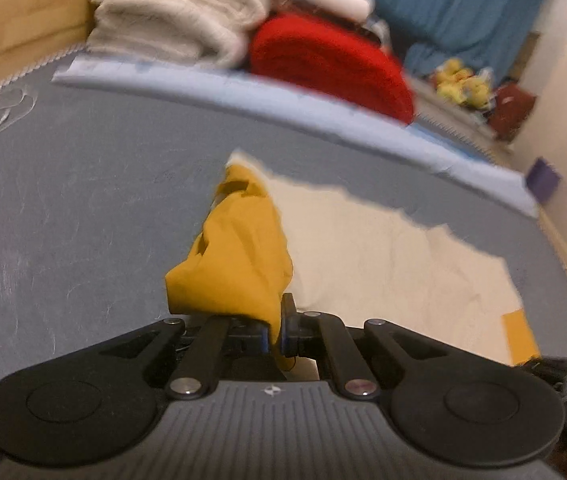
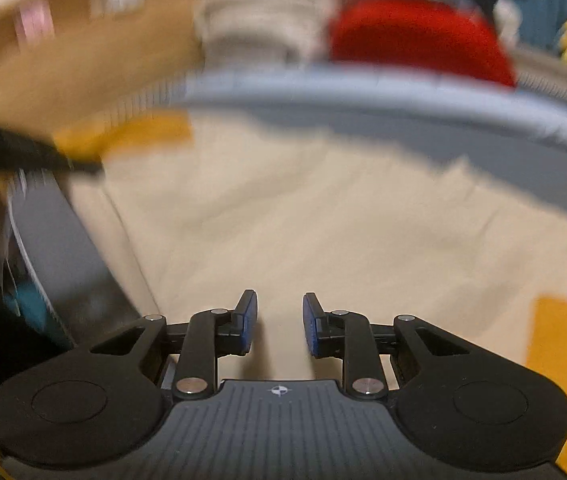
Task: Fold large clothes
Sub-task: 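Fold the held yellow corner inward over the beige fabric with the left tool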
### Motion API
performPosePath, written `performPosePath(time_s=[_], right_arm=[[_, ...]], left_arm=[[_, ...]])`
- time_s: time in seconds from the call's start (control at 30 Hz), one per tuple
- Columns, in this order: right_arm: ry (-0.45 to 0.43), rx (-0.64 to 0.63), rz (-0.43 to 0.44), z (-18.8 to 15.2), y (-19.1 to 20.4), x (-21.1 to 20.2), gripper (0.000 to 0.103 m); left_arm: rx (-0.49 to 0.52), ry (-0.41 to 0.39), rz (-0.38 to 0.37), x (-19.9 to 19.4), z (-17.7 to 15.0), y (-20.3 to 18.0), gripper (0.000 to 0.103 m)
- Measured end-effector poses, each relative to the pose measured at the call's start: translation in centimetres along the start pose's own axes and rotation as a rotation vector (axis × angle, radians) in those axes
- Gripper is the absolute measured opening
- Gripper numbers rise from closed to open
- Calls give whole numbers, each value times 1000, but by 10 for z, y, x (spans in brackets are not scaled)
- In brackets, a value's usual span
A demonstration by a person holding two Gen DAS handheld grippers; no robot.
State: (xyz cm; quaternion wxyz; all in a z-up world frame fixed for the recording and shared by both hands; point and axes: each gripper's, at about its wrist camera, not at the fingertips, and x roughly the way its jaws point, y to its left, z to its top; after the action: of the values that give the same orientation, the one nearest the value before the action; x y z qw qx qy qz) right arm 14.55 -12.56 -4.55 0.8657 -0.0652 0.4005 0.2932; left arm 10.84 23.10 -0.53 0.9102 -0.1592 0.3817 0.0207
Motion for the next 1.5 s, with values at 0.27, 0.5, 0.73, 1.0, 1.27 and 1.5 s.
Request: performPosePath(time_s=[0.27, 0.5, 0.73, 1.0, 1.27, 1.5], right_arm=[[185, -21, -71, 7, 15, 60, 22], [-37, -20, -156, 2, 1, -12, 22], [-193, 118, -271, -25, -58, -115, 22], [-310, 247, -340, -51, -104, -187, 22], [-345, 344, -391, -46, -118, -168, 22], [-347, 384, -408, -42, -126, -156, 22]], left_arm=[[37, 44, 35, 26, 4, -11, 7], [34, 22, 55, 26, 4, -16, 7], [164, -38, 127, 16, -4, -57, 6], [233, -74, 103, -9, 4, -104, 6], [109, -78, 70, 6, 7, -96, 5], [140, -116, -11, -1, 17, -134, 4]])
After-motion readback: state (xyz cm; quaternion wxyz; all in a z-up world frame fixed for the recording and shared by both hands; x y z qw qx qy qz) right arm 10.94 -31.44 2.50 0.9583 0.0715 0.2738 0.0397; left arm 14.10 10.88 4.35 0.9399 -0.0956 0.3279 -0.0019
